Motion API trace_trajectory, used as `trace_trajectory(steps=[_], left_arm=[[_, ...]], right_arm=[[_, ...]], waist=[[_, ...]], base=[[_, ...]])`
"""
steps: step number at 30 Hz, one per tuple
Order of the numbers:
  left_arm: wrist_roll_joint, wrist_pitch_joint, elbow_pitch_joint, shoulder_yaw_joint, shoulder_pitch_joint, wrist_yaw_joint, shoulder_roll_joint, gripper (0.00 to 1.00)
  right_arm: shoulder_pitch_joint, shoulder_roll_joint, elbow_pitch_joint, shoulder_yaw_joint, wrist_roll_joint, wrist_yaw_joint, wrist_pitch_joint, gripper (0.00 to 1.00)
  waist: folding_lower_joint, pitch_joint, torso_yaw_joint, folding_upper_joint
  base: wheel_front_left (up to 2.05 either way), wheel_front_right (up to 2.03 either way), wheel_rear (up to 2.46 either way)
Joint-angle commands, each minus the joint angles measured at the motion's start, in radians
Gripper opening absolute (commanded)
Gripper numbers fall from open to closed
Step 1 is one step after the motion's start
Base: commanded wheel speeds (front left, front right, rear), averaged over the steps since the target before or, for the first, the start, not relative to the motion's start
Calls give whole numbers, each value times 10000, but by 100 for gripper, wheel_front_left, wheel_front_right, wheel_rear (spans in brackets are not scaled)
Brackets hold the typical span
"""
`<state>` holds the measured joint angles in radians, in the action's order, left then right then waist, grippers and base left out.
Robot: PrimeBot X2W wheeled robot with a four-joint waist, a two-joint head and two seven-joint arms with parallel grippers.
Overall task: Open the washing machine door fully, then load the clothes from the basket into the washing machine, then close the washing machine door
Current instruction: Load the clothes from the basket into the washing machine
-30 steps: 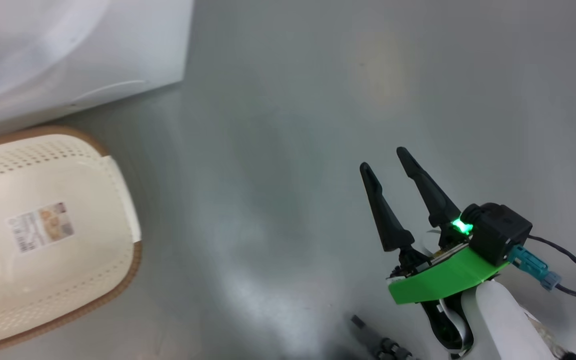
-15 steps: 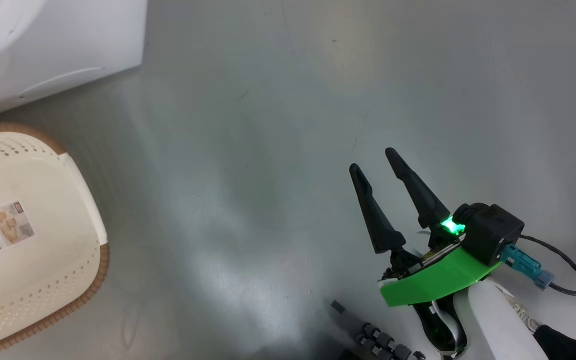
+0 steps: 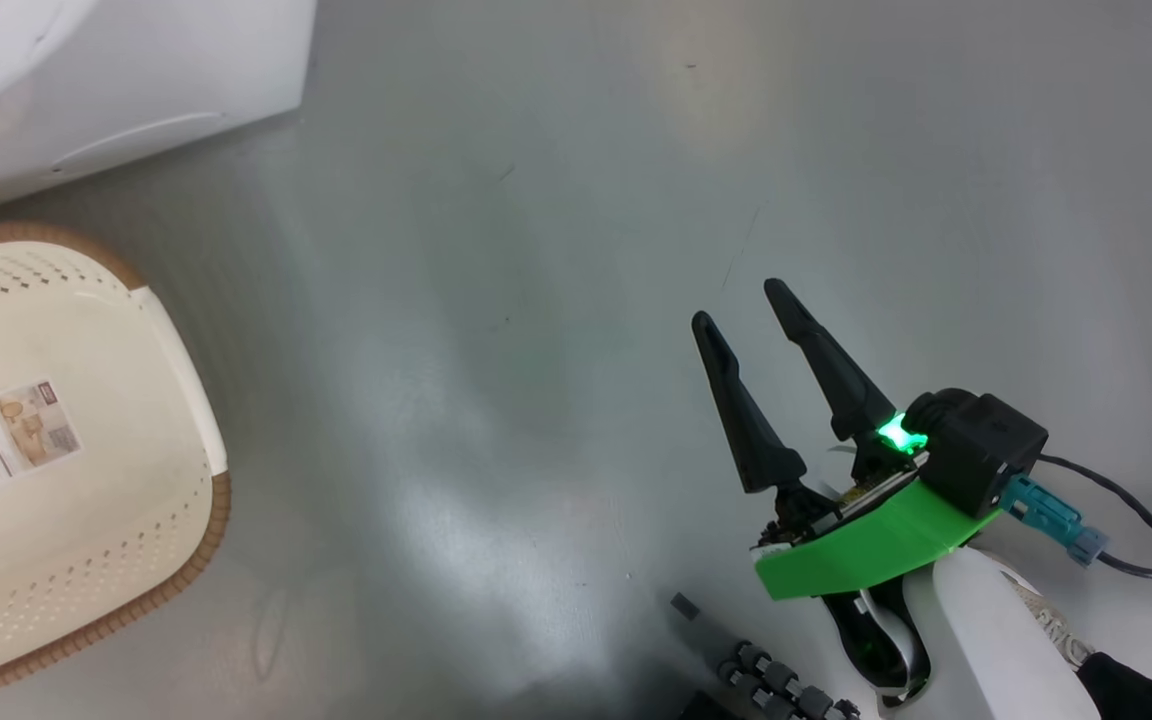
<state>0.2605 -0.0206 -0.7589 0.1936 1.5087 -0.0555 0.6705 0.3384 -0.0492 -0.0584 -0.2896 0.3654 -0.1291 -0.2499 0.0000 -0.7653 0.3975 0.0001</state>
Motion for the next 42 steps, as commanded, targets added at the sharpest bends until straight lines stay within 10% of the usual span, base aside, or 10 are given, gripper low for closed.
trace_trajectory(steps=[1,6,7,30,42], left_arm=[[178,-191,46,-128,-270,111,362,0],[434,-459,-320,-162,-478,134,235,13],[498,-463,-408,-161,-551,114,172,100],[1450,2141,-337,-546,-3795,-387,-1042,100],[1349,2817,3960,-1101,-9170,-1779,-2215,100]], right_arm=[[-77,-12,179,-234,85,-16,-118,100],[-26,-11,107,-300,121,-16,-118,100],[2,-11,71,-320,129,-16,-118,100],[-594,-215,-5,594,-352,-16,-118,100],[-1473,-544,-76,1048,-799,-16,-118,100]], waist=[[0,-7,-14,-1],[0,56,-36,-1],[0,117,-45,-1],[0,1942,-1147,-1],[0,3751,-2162,-1]], base=[[0,0,0],[0,0,0],[0,0,0],[0,0,0],[0,0,0]])
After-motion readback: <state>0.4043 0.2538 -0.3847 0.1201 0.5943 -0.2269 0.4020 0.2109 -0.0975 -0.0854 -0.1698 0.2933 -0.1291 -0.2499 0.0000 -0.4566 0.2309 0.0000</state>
